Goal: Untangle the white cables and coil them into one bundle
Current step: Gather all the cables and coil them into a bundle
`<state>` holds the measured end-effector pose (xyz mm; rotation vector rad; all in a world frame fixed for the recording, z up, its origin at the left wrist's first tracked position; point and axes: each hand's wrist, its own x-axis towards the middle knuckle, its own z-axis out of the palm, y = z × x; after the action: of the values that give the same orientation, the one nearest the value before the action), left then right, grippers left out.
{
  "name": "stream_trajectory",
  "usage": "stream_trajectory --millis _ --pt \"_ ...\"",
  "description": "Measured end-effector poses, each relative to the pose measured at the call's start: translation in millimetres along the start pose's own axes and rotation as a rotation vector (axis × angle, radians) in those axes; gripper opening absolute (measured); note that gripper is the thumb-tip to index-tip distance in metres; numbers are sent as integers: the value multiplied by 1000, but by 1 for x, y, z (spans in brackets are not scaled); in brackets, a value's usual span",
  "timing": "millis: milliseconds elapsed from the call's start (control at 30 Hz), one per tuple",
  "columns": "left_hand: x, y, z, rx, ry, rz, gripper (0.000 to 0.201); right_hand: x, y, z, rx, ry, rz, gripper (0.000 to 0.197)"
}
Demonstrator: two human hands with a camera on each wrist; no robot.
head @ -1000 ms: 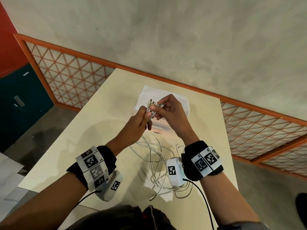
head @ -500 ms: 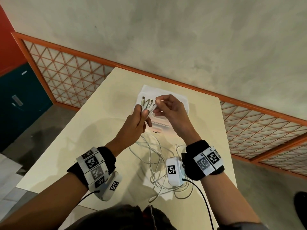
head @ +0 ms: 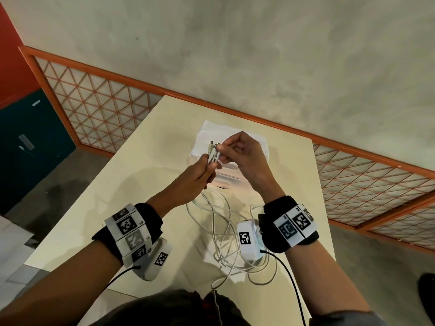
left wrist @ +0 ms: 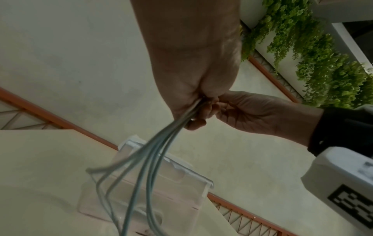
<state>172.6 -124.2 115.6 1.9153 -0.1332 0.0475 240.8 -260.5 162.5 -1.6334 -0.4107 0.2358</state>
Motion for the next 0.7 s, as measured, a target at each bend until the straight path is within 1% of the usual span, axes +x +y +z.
stream_trajectory --millis 33,100,167,233,300,333,367,400,467,500,533,600,633,700 --pt "1 1 0 -19 -20 -16 26 -1 0 1 -11 5 0 21" --pt "1 4 -1 -109 -10 -24 25 -4 1 5 -79 8 10 27" --pt "1 10 -2 -239 37 -17 23 -11 3 8 -152 -53 56 43" --pt "0 16 -4 -344 67 8 21 -18 9 7 -153 -229 133 67" --pt "0 22 -7 -390 80 30 25 -23 21 10 -168 -438 193 90" --pt "1 24 -10 -431 82 38 26 -25 27 14 -205 -525 197 96" --pt "2 26 -13 -492 79 43 27 -27 31 20 -254 -592 191 90" --pt "4 27 -16 -548 73 54 26 -29 34 24 -307 -638 183 75" --pt "7 29 -21 -597 97 72 23 -30 38 29 -355 -656 154 31" --pt "7 29 -24 -611 136 75 23 -30 37 28 -359 -636 131 15" --pt "8 28 -27 -637 194 71 23 -31 35 24 -380 -590 102 10" --pt "7 22 -34 -720 344 52 25 -30 33 15 -416 -518 65 9" --pt "6 18 -38 -769 401 41 27 -30 34 12 -415 -496 60 12" --pt "4 6 -41 -841 465 8 30 -31 34 8 -432 -479 59 19"
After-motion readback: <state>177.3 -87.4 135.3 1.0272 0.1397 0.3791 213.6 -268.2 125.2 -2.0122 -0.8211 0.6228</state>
